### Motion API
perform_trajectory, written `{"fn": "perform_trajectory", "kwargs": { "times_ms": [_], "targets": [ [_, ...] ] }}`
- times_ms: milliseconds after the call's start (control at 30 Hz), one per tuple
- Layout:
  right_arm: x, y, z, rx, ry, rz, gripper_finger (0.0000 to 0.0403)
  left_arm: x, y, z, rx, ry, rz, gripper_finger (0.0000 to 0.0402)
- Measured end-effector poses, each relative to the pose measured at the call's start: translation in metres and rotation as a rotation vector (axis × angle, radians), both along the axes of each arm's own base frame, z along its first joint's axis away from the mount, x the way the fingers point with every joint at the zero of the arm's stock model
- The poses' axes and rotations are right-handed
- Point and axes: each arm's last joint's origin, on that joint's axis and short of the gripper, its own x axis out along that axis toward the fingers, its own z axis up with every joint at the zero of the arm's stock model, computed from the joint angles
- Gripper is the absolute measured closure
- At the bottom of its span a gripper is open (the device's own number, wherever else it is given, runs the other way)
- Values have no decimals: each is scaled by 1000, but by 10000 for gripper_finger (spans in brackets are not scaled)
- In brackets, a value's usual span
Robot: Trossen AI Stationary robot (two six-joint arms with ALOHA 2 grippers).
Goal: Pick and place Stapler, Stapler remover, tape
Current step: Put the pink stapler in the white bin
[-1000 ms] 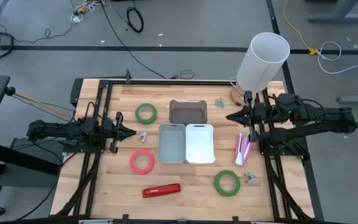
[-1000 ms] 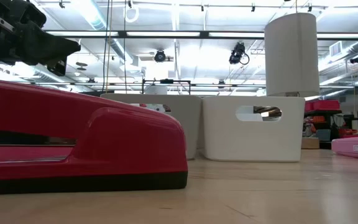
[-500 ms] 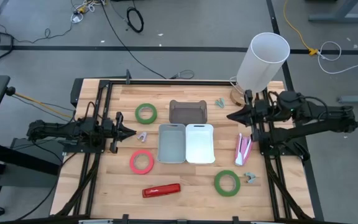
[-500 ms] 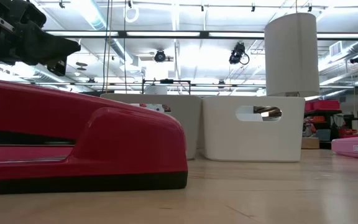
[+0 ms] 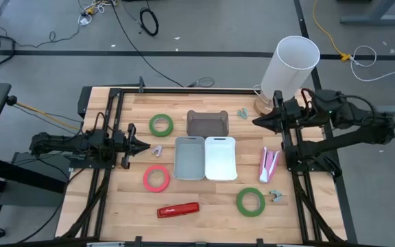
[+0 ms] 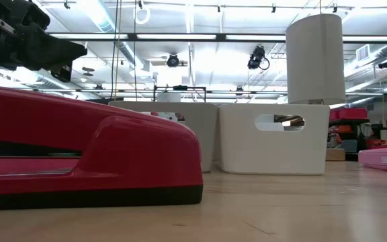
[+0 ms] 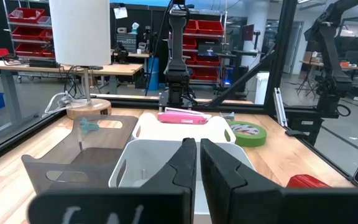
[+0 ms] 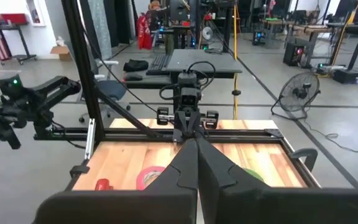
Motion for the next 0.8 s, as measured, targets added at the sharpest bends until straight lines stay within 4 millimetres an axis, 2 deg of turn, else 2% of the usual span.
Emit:
{"fn": "perform_trajectory", "kwargs": {
  "times_ms": [233, 567, 800],
  "targets": [
    [1, 0, 1, 8, 40, 0, 401, 0, 0, 0, 0, 0, 0, 374],
    [5, 0, -18, -18, 211, 2, 396, 0, 0, 0, 0, 0, 0, 374],
    [18, 1, -28, 9, 297, -7, 392, 0, 0, 0, 0, 0, 1, 374]
  ]
}}
